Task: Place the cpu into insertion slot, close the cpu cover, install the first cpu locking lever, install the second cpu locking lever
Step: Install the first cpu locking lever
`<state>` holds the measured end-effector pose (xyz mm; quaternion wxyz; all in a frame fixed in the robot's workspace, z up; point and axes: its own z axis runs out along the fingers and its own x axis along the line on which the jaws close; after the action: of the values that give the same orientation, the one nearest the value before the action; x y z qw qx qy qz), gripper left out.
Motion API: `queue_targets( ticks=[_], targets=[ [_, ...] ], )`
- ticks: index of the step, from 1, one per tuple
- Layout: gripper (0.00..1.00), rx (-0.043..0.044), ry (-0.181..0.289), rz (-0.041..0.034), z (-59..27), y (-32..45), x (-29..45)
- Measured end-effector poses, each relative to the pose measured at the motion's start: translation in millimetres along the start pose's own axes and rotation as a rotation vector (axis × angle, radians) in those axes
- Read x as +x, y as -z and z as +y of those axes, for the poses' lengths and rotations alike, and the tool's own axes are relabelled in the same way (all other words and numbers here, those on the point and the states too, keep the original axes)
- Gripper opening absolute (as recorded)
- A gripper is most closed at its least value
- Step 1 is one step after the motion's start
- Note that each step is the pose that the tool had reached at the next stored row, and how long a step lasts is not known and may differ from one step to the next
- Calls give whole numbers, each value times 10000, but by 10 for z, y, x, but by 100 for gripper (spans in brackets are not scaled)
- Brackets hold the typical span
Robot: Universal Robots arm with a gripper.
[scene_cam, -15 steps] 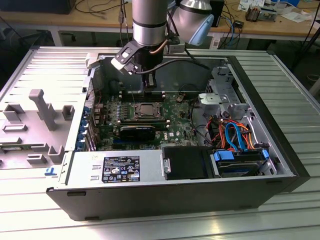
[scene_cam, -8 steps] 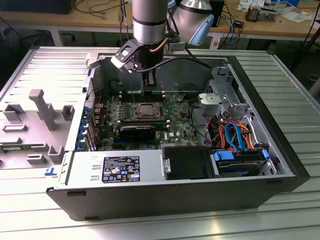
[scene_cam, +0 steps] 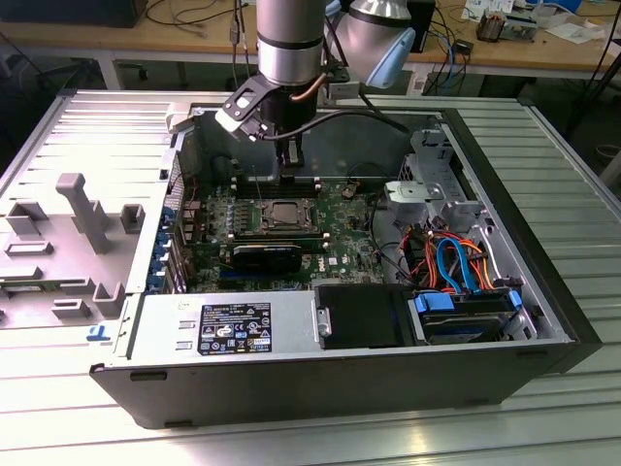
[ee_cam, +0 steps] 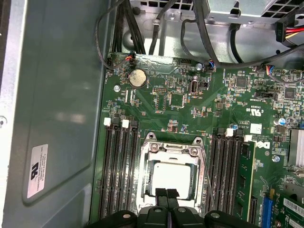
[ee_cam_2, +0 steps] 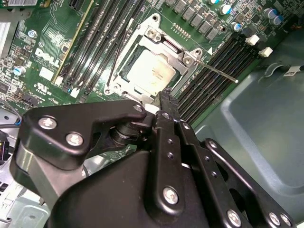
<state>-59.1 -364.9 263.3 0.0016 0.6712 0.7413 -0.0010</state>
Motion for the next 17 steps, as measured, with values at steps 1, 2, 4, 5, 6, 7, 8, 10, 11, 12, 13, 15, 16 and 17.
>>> queue_targets(
  ticks=[1, 2, 4, 5, 6, 7, 8, 10, 11, 12, 13, 15, 16, 17],
  targets=[
    [11, 1, 11, 0, 0, 0, 0],
    [11, 0, 28, 0, 0, 0, 0],
    [11, 0, 90, 0, 0, 0, 0],
    [11, 0, 154, 0, 0, 0, 0],
    [11, 0, 234, -1, 0, 0, 0],
    [11, 0, 303, 0, 0, 0, -1],
    [11, 0, 433, 0, 0, 0, -2],
    [11, -2, 639, 1, 0, 0, -3],
    [11, -2, 741, 0, 0, 0, -3],
    [11, -2, 829, 0, 0, 0, -3],
    [11, -3, 921, 0, 0, 0, -4],
    [11, -3, 1027, 1, 0, 0, -5],
    [11, -4, 1067, 1, 0, 0, -5],
    [11, -4, 1124, 1, -1, 0, -6]
  ],
)
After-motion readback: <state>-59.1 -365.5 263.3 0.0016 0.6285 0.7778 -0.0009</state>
